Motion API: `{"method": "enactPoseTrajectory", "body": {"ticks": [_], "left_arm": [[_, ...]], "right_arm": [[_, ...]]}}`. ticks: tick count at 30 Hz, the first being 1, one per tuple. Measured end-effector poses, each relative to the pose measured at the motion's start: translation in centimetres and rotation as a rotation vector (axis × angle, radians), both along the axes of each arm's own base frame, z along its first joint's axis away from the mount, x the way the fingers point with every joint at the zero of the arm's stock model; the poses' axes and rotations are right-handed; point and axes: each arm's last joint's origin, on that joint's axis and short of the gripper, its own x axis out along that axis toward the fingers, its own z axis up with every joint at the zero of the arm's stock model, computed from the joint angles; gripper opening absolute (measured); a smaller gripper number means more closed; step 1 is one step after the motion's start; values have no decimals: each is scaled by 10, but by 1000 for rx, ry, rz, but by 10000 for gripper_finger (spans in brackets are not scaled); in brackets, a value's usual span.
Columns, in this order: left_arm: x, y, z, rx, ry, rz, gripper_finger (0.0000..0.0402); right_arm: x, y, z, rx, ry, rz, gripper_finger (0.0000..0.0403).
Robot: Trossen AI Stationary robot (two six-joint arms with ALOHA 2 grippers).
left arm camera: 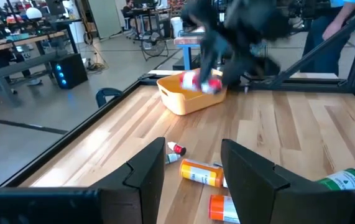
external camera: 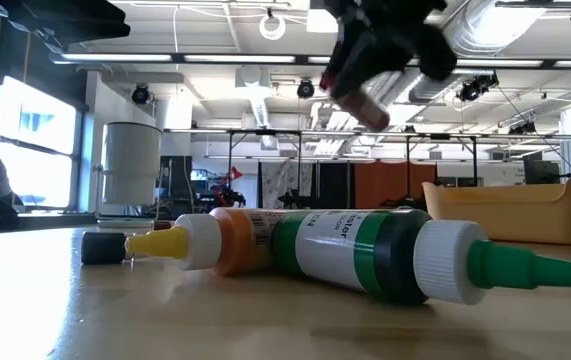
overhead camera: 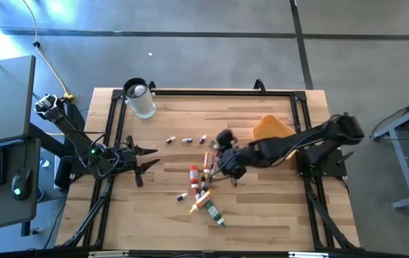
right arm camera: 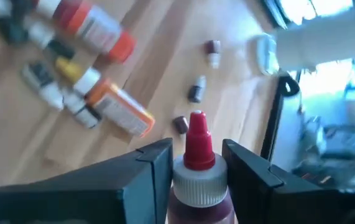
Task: Pick & Place food coloring
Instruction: Put the large red food coloring bottle into the yellow bin
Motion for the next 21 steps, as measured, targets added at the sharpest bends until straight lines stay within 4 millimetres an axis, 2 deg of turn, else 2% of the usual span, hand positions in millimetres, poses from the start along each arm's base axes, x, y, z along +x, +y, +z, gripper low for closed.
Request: {"method": "enactPoseTrajectory", "body": {"ticks": [5, 8, 13, 17, 21], "left_arm": [[0, 0, 0, 4, 4, 0, 153], [0, 0, -1, 10, 11, 0, 153], [0, 0, -2, 13, 15, -2, 153], [0, 0, -2, 13, 16, -5, 153], [0, 0, -2, 13, 16, -5, 153]], "right_arm": [[-37, -24, 42, 202, -148, -237, 122], [-59, -38, 47, 287, -241, -394, 113], [-102, -50, 22, 261, -416, -579, 119], [-126, -57, -8, 232, -719, -703, 131], [-143, -67, -47, 335, -1021, -768, 123]]}}
